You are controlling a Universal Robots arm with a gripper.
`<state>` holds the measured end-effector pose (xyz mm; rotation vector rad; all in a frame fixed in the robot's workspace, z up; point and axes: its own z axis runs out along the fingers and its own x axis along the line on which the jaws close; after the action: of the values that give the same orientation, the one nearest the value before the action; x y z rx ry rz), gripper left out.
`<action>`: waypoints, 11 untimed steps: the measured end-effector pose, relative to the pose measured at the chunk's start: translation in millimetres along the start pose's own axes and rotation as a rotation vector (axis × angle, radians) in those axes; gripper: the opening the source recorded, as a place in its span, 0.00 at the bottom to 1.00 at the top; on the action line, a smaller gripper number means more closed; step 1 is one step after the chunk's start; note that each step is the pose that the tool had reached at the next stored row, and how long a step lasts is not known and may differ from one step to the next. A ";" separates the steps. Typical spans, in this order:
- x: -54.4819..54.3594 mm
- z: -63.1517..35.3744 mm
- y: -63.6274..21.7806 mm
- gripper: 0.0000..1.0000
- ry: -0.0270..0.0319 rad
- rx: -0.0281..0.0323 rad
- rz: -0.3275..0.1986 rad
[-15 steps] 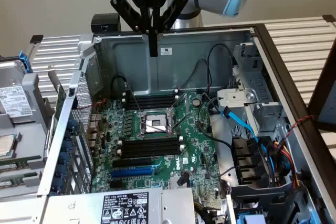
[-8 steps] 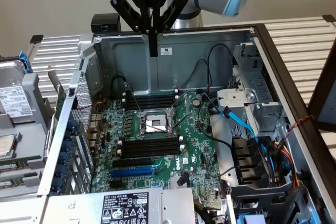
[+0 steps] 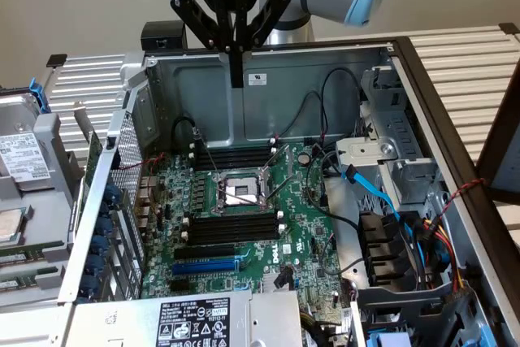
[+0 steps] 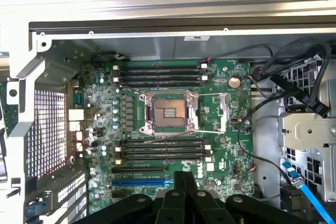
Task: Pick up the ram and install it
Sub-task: 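Reach for the ram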
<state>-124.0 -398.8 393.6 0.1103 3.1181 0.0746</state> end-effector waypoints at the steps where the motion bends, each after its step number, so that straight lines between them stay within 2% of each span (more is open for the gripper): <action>1: 3.2 -0.5 -0.2 0.10 0.0001 0.0000 -0.001; 11: 48.3 -2.7 -5.4 0.10 0.0001 -0.0002 -0.003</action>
<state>-172.7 -400.9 395.1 0.1054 3.1183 0.0749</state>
